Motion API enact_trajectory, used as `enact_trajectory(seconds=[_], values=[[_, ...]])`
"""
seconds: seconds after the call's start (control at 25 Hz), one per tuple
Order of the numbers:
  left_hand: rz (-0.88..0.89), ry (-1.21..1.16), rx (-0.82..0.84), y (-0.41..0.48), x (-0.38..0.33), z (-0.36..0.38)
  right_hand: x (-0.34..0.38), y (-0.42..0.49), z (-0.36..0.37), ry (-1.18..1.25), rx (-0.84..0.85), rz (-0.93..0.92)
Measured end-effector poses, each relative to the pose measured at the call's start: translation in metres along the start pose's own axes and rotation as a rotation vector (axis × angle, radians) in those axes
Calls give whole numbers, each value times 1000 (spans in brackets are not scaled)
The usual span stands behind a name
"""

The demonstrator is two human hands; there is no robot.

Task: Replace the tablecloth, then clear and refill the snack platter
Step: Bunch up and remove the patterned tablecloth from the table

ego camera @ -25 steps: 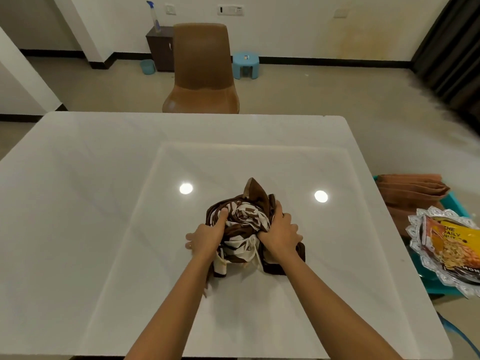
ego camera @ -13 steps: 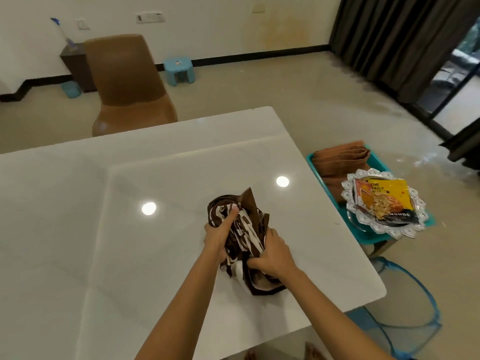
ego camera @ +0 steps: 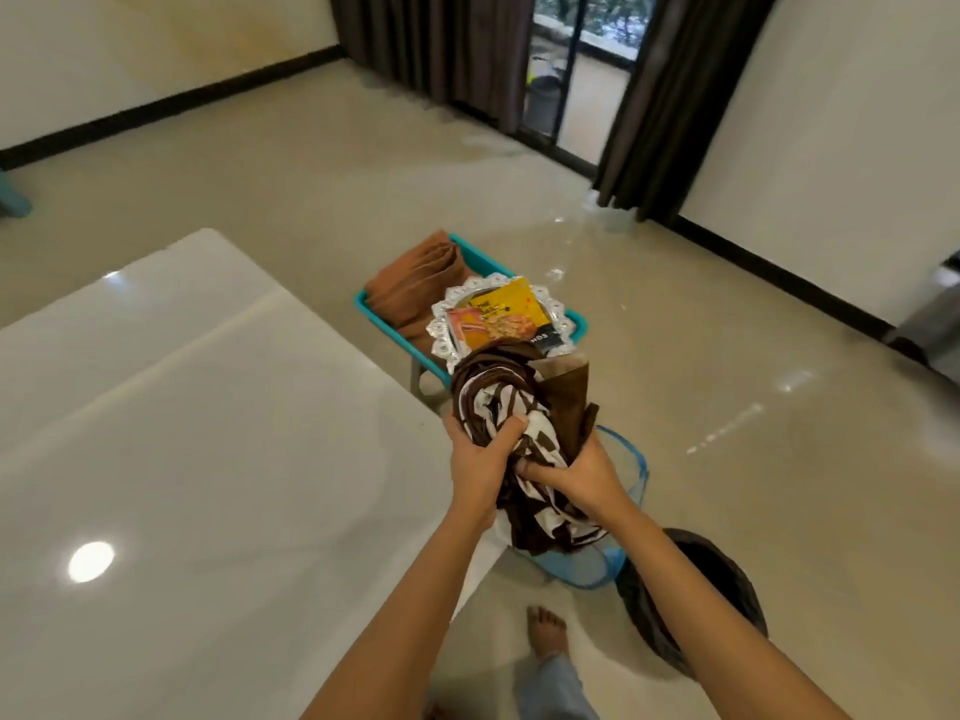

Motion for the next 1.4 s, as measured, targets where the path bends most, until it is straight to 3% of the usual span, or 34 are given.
enact_trajectory(seconds=[0.16,0.28,0.44,0.56,0.72,0.88,1.12,1.4], values=[[66,171,122,18,10,92,-47,8,-86,56,-81,97],[57,305,192,37,29,133,-84,20,-115,93,4,158],[35,469,230,78,71,154,-142,44,-111,110,247,228],[-52,574,241,118,118,148,-187,59,-101,130,361,296],[-147,805,261,153,185,137,-237,66,-92,49,387,399],[-460,1303,167,163,205,112,-266,54,-87,-23,319,518],[-407,1213,282,153,178,119,-256,34,-72,-91,348,572],[-137,1257,214,103,66,106,-172,40,-54,-173,299,441]])
Point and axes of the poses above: each hand's wrist, its own y-axis towards the middle knuckle, its own z-axis out of the palm, x = y × z, the point moved 8 cm from there along y, towards the middle knuckle, and after that the axes turned 15 degrees about -z, right-handed, at the moved point
